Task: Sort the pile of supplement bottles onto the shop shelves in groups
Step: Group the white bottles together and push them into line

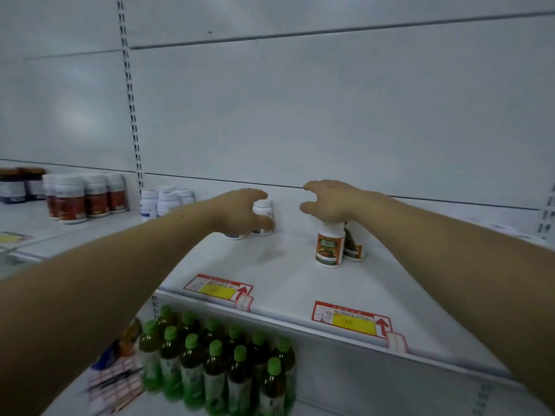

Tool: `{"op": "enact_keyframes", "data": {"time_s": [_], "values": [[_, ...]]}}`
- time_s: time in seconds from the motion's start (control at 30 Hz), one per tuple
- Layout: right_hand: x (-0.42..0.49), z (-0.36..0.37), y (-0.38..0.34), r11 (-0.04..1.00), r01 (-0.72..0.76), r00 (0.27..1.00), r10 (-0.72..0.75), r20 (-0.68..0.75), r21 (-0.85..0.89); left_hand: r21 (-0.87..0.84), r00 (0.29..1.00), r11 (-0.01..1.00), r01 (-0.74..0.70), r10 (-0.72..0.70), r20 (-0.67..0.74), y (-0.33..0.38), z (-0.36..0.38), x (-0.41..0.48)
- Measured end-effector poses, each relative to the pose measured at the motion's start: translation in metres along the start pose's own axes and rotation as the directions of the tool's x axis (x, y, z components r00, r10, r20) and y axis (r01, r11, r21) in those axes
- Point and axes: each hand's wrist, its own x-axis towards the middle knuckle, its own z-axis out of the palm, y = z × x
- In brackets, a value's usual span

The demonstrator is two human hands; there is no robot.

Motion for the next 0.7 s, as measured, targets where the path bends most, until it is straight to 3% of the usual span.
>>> {"op": "enact_keyframes", "data": {"time_s": [0.13,0.3,0.57,0.7], "values": [[0.014,0.016,-0.033,0.998,0.049,0.998,-0.048,0.028,-0.049,0.009,0.998,0.999,0.041,-0.041,0.049,-0.039,-0.002,-0.006],[0.04,0.036,-0.063,0.998,-0.002,0.999,0.005,0.036,-0.06,-0.025,0.995,0.999,0.03,-0.027,0.094,-0.079,0.003,0.008],[0.068,0.074,-0.09,0.971,-0.22,0.975,0.22,0.006,0.092,-0.355,0.98,0.934,0.028,0.043,0.193,-0.126,0.02,0.063],[0.068,0.082,-0.095,0.954,-0.28,0.958,0.284,-0.025,0.111,-0.511,0.964,0.858,-0.039,0.167,0.207,-0.132,0.032,0.075]]}}
